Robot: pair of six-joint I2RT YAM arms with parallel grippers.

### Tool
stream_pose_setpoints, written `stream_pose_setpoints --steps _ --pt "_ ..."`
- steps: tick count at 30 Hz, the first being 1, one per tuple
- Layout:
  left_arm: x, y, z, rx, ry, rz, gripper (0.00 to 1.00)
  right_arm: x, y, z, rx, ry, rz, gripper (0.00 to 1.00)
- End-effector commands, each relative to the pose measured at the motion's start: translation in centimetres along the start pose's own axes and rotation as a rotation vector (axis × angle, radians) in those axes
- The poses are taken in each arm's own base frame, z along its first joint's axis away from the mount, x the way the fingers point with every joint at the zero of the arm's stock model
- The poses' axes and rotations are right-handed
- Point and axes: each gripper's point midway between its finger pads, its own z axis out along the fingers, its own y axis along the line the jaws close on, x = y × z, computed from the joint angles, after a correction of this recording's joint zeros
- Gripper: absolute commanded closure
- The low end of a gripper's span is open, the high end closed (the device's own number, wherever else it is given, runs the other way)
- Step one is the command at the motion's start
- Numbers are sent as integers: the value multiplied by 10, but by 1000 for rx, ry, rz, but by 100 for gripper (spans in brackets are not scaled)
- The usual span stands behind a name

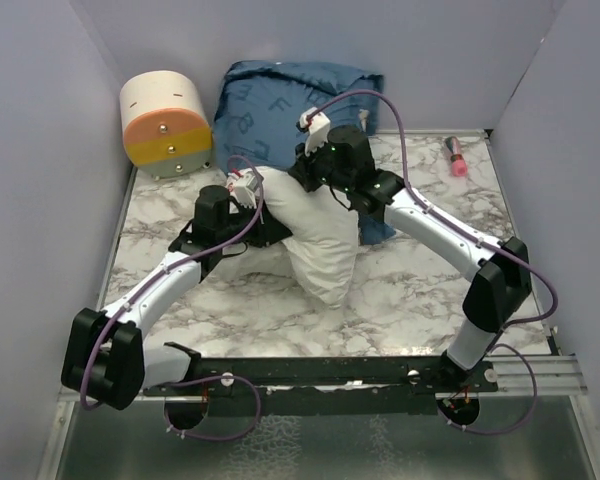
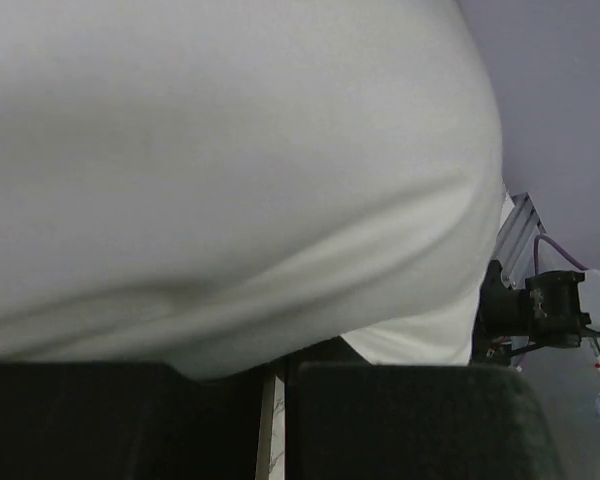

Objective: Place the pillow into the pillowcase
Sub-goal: Stuff the pillow into the pillowcase.

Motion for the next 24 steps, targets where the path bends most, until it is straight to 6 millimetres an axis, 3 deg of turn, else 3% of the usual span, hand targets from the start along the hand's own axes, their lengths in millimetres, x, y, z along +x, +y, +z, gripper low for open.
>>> stream_pose_setpoints --steps 1,3,5,10,12,14,16,19,21,24 --pt "-28 47 6 -175 -156 37 100 29 32 -25 -39 56 17 99" --pt "-13 65 9 -215 -135 -38 100 55 9 -32 13 113 21 98" --pt "-3 71 12 -213 -112 -91 93 66 0 -44 -3 119 26 83" --pt "4 69 2 -232 -85 -79 61 37 6 -91 -81 -31 -29 39" --pt "1 64 -12 -264 -97 -36 50 26 -3 -109 -52 -89 -31 24" --pt "-8 56 -30 -290 -130 23 36 23 -28 -125 16 -131 13 14" --pt "-12 48 -47 -311 -148 79 27 31 -65 -137 107 -153 96 13" --pt "-14 33 -68 -314 -138 157 23 70 -117 -146 213 -129 251 13" --pt "-14 23 -79 -304 -116 200 23 94 -136 -144 253 -109 319 12" --pt "-20 7 -92 -291 -109 222 24 125 -142 -126 227 -67 395 9"
